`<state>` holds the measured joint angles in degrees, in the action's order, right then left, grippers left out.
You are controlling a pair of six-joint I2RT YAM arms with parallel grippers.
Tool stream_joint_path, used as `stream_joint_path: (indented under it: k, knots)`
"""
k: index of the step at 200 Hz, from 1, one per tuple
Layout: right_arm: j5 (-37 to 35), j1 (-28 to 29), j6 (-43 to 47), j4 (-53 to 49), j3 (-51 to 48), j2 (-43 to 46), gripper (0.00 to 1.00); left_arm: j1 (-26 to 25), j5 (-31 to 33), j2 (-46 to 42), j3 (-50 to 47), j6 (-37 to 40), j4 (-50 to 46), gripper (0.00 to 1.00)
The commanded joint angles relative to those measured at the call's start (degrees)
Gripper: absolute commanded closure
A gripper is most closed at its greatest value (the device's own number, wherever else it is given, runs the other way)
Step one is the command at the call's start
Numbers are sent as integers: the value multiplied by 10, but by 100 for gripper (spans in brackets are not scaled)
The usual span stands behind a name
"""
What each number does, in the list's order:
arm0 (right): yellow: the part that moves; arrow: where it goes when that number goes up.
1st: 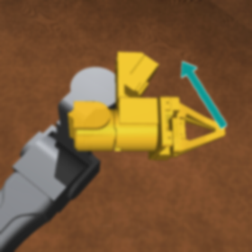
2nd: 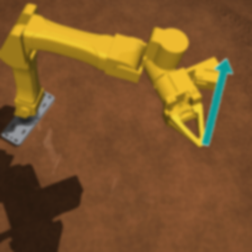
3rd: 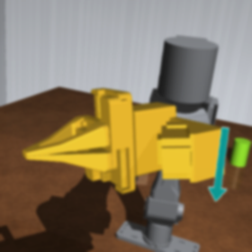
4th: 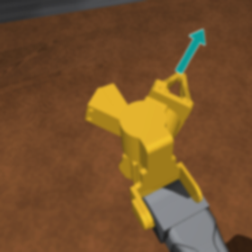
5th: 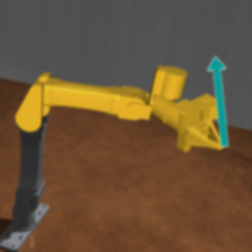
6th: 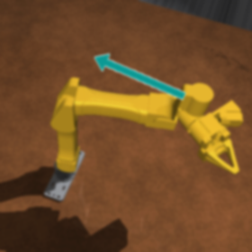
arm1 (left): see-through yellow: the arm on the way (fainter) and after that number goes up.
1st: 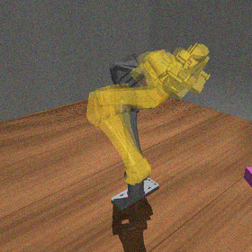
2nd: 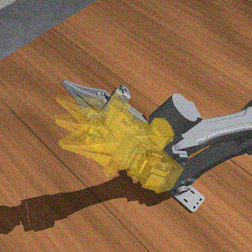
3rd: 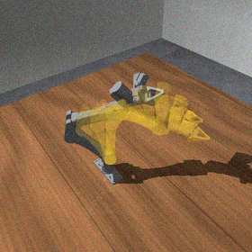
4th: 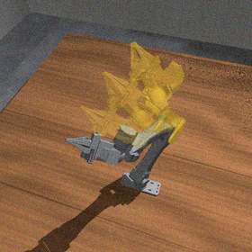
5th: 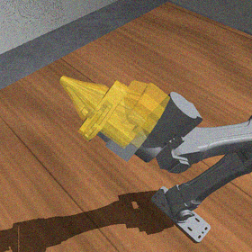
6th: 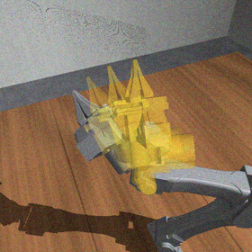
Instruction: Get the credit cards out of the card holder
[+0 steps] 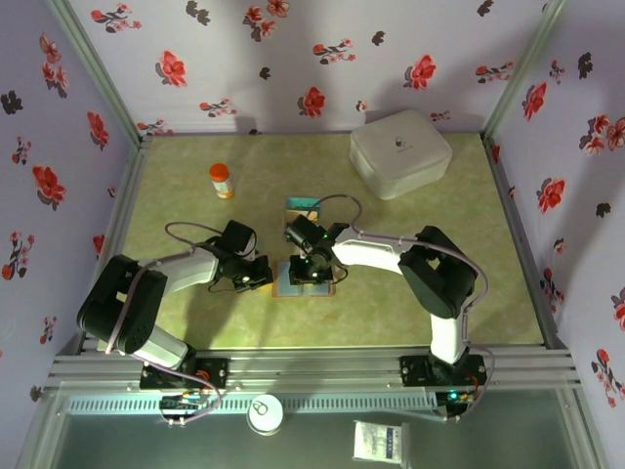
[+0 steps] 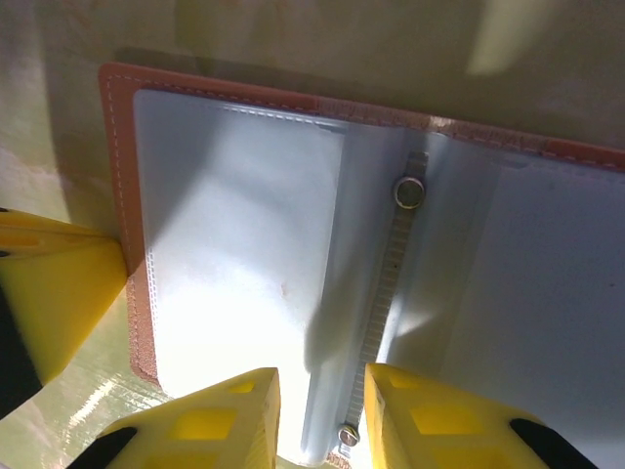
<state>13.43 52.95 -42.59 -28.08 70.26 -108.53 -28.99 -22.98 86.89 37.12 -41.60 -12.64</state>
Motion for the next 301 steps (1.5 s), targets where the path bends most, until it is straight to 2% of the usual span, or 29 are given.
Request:
stream_joint_path:
  k: [1, 37, 76, 92, 109, 127, 136, 145, 156, 172, 191, 214, 226, 263, 282, 301]
  knots:
    - [-20, 4, 7, -13, 4, 36, 71, -4, 12, 10, 6, -2, -20, 100]
    - [-60, -2, 34, -44, 10, 74, 69, -4, 33, -24, 18, 3, -49, 100]
    - [-112, -39, 73, -87, -7, 133, 61, 0, 81, -88, 53, 25, -112, 82]
    - [-134, -67, 86, -98, -25, 164, 56, 7, 113, -109, 69, 40, -139, 68]
    - [-162, -102, 99, -109, -48, 191, 34, 18, 145, -124, 82, 57, -163, 53]
    - [-186, -147, 115, -117, -69, 217, 17, 43, 157, -133, 90, 72, -177, 41]
    - [-198, -168, 125, -118, -79, 228, 2, 53, 158, -136, 95, 79, -178, 33]
    - [-217, -190, 136, -121, -88, 239, 1, 63, 161, -137, 101, 88, -181, 14]
    - [-232, -218, 151, -121, -97, 249, 1, 75, 173, -135, 112, 100, -189, 1]
    - [-256, -258, 177, -116, -109, 261, 1, 92, 198, -132, 125, 118, -196, 0]
    - [-306, -295, 220, -92, -127, 275, 1, 107, 260, -135, 133, 145, -189, 0]
    - [-397, -321, 290, -15, -167, 288, 1, 126, 345, -143, 137, 175, -169, 0]
    - [-420, -335, 331, 44, -194, 292, 1, 130, 393, -150, 136, 196, -151, 0]
    - [-416, -372, 437, 280, -298, 297, 1, 138, 514, -150, 112, 283, -63, 0]
    - [-405, -389, 464, 390, -343, 294, 1, 141, 522, -139, 64, 368, 38, 0]
    - [-381, -411, 466, 454, -367, 293, 1, 158, 530, -129, 19, 384, 135, 0]
